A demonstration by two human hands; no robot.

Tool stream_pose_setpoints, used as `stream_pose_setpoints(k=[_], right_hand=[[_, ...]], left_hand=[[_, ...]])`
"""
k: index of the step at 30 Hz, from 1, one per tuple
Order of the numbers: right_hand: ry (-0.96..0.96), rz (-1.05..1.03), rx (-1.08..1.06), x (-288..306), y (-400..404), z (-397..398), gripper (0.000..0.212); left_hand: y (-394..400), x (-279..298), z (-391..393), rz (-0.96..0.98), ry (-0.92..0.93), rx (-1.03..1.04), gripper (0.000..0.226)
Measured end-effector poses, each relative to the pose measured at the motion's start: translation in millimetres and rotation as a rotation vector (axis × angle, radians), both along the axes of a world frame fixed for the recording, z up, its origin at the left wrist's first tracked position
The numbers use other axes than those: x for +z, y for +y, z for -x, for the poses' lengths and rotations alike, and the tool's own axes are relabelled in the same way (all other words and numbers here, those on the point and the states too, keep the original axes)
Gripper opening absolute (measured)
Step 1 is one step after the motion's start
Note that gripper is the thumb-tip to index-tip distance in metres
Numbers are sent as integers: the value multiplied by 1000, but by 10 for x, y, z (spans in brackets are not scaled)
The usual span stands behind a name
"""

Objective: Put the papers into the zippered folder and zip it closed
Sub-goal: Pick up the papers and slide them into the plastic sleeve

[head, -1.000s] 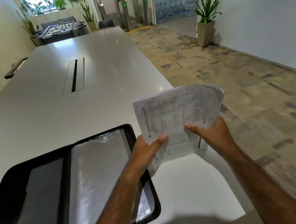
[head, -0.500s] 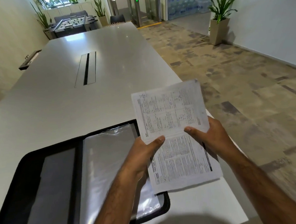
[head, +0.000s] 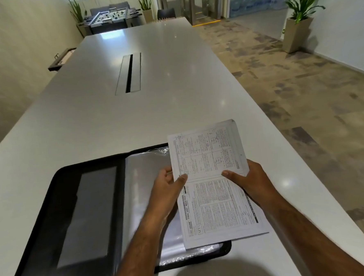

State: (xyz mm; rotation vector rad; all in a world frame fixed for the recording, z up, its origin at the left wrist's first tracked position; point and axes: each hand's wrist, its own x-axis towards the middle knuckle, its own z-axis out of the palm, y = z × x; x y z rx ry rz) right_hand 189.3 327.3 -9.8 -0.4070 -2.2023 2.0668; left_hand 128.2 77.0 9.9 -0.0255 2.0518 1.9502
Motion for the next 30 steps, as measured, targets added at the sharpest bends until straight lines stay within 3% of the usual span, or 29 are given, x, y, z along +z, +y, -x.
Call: stream_pose_setpoints(k=[5,13,22,26,30], right_hand=[[4,9,33,-16,-151,66,29],[5,-2,55,-60,-331,193,32],[15,-30,91,-82,-523,364,29],[8,-39,97,-102,-578,423,30],[12,-35,90,-113,-609,478,32]], left_hand=[[-465,-71,181,117,104,163,22],[-1599,-285,710,640,295,300,30],[-2373,-235,868,1091,191,412,57],[-2666,-206,836,1182,116,476,66],[-2888,-214,814,1130,0,520,82]])
